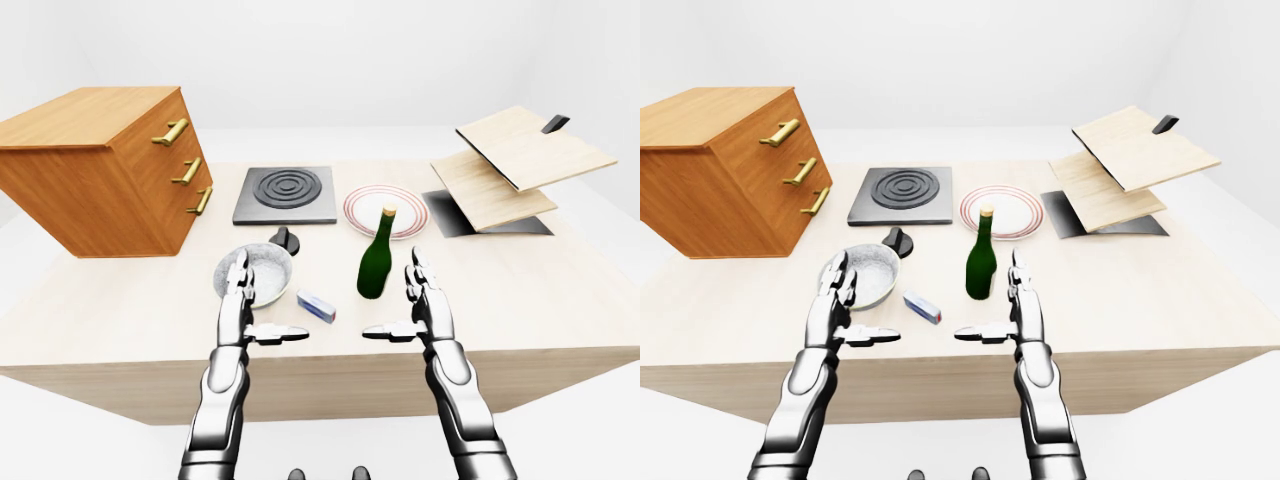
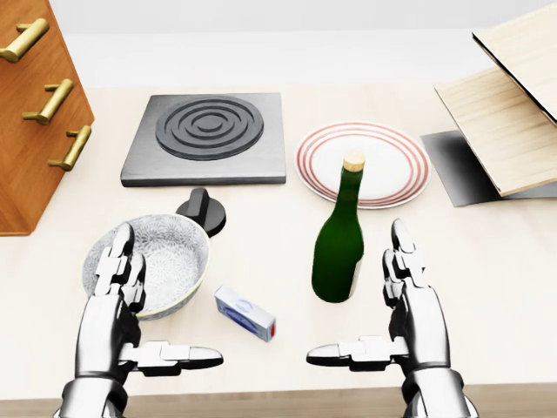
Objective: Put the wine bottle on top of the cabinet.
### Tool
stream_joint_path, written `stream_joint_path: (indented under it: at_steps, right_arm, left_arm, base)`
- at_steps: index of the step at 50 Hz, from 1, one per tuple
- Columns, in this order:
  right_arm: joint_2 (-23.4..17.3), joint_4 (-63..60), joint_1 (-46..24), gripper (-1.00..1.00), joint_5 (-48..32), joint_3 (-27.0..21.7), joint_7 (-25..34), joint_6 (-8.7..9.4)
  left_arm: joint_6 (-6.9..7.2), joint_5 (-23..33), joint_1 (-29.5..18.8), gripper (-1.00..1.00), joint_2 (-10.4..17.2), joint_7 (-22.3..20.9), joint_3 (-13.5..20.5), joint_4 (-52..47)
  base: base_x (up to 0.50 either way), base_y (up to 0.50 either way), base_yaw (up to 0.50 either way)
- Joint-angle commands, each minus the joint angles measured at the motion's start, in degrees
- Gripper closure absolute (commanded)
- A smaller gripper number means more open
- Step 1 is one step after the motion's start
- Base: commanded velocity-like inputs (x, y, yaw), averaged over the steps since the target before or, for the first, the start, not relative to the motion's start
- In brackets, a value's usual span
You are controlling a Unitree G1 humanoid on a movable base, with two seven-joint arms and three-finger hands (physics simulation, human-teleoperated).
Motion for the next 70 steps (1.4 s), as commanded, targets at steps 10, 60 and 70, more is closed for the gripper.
stream_joint_path:
  at_steps: [10,60,70]
  right_arm:
    - [-0.5,-13.1,3.3,-1.0,0.5,-2.2,2.8,6.42]
    - [-41.1,-62.0,0.9,-1.0,45.0,-8.1,-30.3,6.42]
    - [-42.9,-62.0,1.0,-1.0,46.3,-6.7,-30.3,6.42]
  left_arm:
    - [7.37,-0.9,2.3,-1.0,0.1,-2.7,3.0,-13.5]
    - [7.37,-40.5,-11.7,-1.0,20.6,17.0,29.3,-62.5]
    - [7.37,-41.7,-11.6,-1.0,21.9,18.5,29.3,-62.5]
  base:
    - [0.0,0.0,0.0]
    - [0.0,0.0,0.0]
    - [0.03,0.0,0.0]
